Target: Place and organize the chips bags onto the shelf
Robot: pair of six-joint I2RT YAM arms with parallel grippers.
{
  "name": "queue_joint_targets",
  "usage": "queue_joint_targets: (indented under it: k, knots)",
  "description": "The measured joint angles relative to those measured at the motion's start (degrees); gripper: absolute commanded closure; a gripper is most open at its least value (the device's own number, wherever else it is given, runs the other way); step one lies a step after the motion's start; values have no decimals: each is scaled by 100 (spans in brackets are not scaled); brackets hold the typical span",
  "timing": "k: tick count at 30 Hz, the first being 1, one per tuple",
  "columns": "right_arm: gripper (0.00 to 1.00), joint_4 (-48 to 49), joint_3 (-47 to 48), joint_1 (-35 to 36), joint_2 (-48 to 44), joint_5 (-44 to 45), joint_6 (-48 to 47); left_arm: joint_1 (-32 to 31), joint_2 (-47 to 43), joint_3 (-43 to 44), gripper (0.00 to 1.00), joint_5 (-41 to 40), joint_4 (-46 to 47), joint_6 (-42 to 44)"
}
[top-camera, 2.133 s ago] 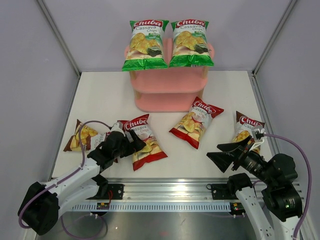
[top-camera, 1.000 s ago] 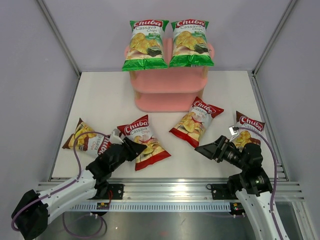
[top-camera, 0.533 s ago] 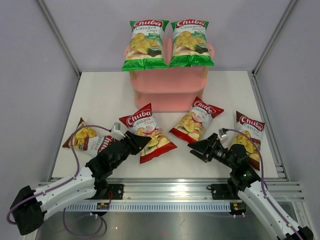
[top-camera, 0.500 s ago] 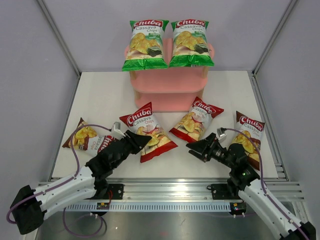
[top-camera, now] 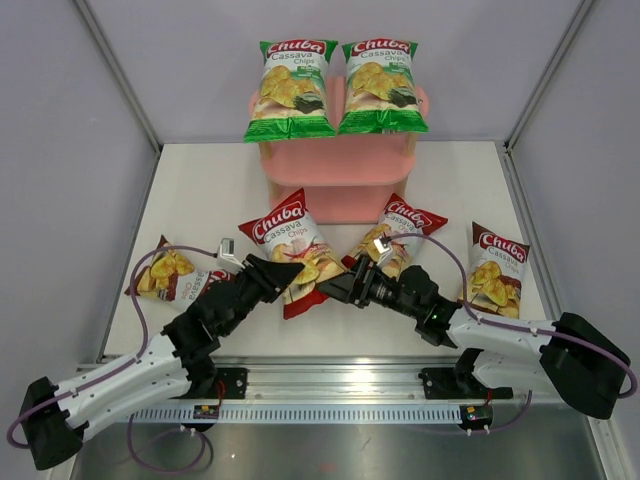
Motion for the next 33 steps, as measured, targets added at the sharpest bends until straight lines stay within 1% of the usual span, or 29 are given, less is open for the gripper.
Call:
queue_joint_targets:
  k: [3,7,8,10,11,12,13,15,16,17,18,19,20,22,24,26,27,29,33]
  knots:
    - [3,304,149,146,424,175,-116,-2,-90,0,74,31,-17,-63]
    - [12,514,190,243,614,348,-208,-2,-153,15,72,50,-166,-103]
    - [17,535,190,262,625,382,-236,0,-162,33,71,52,-210,-105]
    - [24,579,190,284,623,424,-313,0,-168,50,68,85,-223,-105]
    - [32,588,190,295,621,446,-348,0,-166,57,67,98,-232,-105]
    - [35,588,190,306,612,457,-396,0,-160,63,64,118,-234,-105]
    - [38,588,188,310,599,483,-431,4,-151,72,59,138,-229,-103]
    - [46,588,177,313,542,577,-494,22,-122,98,54,149,-214,-85]
    - [48,590,168,313,505,608,-518,22,-120,116,50,155,-225,-70]
    - [51,608,153,313,455,658,-544,22,-133,140,48,168,-256,-44]
    - [56,654,133,313,409,710,-564,20,-151,164,46,188,-286,-4]
    - [57,682,122,313,372,741,-590,17,-184,192,44,199,-337,46]
    - [59,719,120,313,339,756,-614,9,-236,219,40,205,-413,94]
    - [70,802,114,332,286,800,-662,2,-376,282,36,208,-612,221]
    - [77,850,111,339,243,868,-719,-2,-483,369,34,186,-789,330]
    - [80,863,111,339,199,955,-800,-2,-581,455,30,136,-1010,433]
    - [80,863,111,339,184,1008,-846,-2,-627,476,24,109,-1093,481]
    - [82,857,111,339,157,1069,-949,0,-737,538,17,17,-1357,568]
    - [84,708,90,337,-15,1204,-1215,-2,-1012,645,11,-227,-1937,664]
